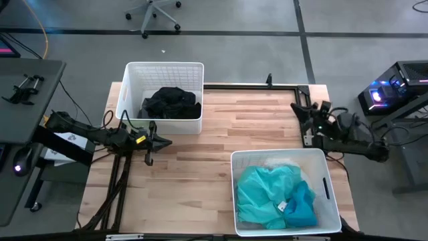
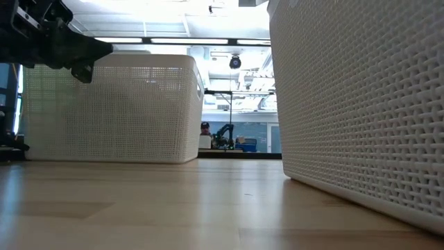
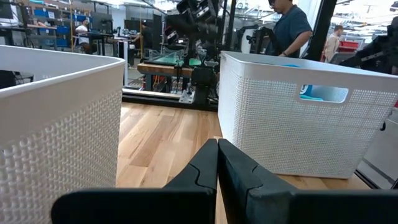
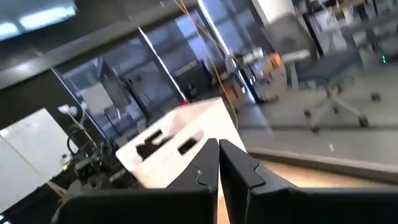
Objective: Sort clothes
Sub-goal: Adjust the bottom white bin, then return to Home Position
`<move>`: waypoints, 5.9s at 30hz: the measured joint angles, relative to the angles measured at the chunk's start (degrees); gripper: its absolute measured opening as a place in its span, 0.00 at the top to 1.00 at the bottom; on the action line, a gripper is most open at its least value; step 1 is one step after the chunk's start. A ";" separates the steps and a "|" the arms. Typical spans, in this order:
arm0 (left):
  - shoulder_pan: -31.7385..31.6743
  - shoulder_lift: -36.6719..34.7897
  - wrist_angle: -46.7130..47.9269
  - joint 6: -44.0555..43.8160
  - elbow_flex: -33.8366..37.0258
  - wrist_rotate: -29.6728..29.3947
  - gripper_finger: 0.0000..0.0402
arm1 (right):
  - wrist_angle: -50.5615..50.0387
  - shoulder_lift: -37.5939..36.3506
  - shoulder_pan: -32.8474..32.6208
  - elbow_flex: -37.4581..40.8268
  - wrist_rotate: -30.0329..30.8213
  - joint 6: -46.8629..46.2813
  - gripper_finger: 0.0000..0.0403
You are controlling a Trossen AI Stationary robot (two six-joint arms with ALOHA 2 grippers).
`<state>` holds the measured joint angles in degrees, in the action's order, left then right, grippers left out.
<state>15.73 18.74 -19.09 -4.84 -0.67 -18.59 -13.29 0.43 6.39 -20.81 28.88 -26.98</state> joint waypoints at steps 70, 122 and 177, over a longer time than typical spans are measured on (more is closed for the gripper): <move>0.00 0.00 -1.78 -21.55 0.02 -0.02 1.00 | -33.31 25.50 -12.73 -34.43 -22.77 0.07 1.00; 0.00 -0.02 -1.30 -16.49 0.02 -0.04 1.00 | 21.57 9.31 -4.79 20.25 -30.10 19.07 1.00; -2.01 -8.38 12.10 8.09 0.02 11.64 1.00 | 13.96 9.31 -4.81 20.23 -30.20 19.48 1.00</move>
<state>13.72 10.36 -7.00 3.25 -0.64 -6.95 0.67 9.74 1.58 -0.58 -1.32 -7.50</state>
